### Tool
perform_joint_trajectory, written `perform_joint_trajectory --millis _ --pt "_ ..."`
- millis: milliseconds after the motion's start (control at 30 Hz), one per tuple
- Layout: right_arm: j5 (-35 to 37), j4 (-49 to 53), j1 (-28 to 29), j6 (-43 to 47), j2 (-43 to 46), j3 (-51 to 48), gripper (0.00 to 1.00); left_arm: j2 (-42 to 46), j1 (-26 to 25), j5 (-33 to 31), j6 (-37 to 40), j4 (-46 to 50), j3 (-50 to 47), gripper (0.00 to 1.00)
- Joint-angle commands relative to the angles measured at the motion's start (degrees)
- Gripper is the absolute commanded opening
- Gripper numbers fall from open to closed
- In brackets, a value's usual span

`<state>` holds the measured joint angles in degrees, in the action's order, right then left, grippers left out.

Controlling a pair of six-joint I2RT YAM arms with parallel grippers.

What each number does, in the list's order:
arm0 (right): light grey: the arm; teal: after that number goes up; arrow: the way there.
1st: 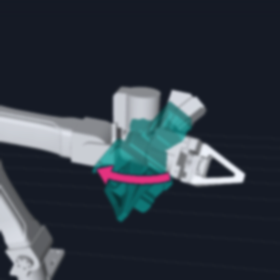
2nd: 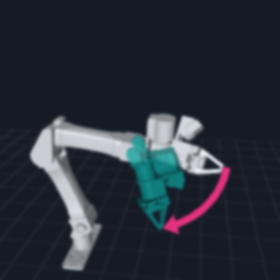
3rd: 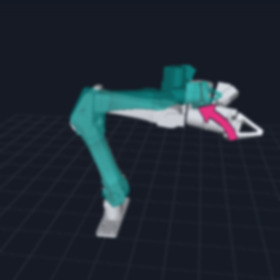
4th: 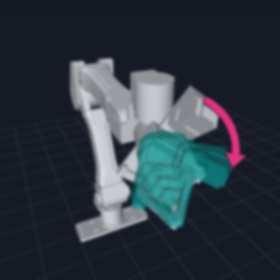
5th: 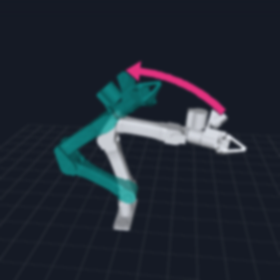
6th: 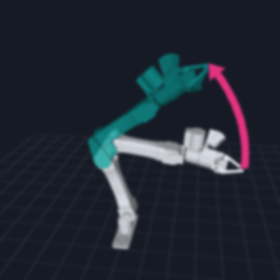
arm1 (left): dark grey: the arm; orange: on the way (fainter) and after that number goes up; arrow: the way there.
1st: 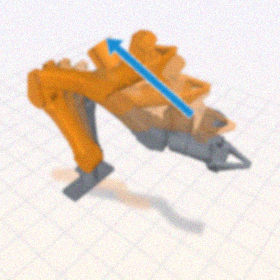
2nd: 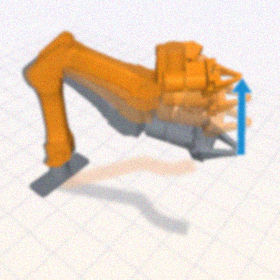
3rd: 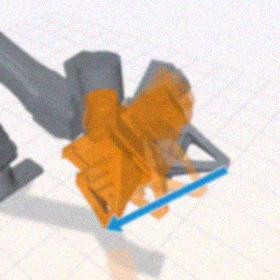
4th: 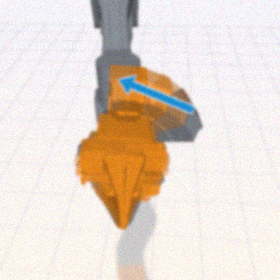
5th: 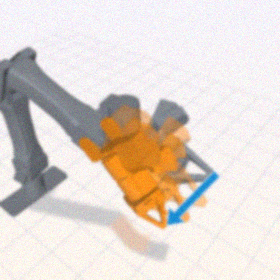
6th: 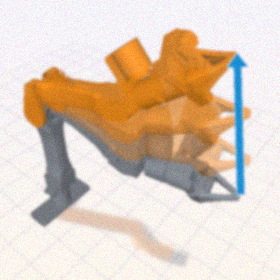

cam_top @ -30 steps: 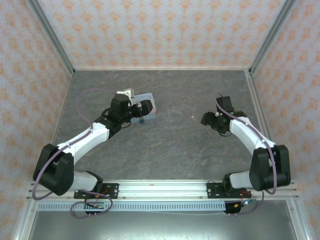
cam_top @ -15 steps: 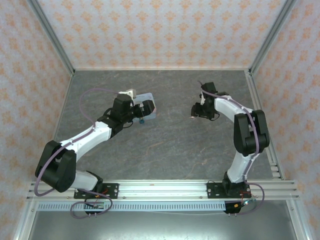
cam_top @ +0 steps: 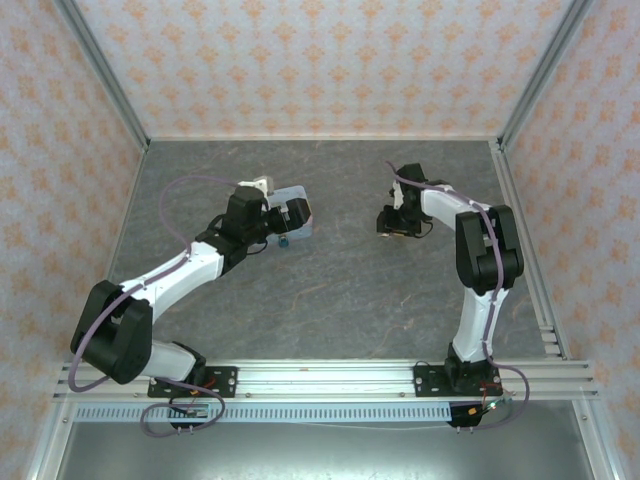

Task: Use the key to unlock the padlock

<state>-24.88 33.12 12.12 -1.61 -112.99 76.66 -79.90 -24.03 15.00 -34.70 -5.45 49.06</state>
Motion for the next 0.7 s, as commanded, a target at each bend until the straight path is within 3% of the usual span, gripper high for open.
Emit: perform_joint_trajectory --millis 0,667 --pt "-1.38 0.44 0.34 0.81 -0.59 -0.78 0.43 -0.86 -0.34 -0.49 -0.72 -0.08 1.86 1.00" --pt "-2.56 -0.99 1.40 -0.34 -0.73 -2.74 0.28 -1.70 -0.48 -0.87 0.16 1.79 3.20 1.00"
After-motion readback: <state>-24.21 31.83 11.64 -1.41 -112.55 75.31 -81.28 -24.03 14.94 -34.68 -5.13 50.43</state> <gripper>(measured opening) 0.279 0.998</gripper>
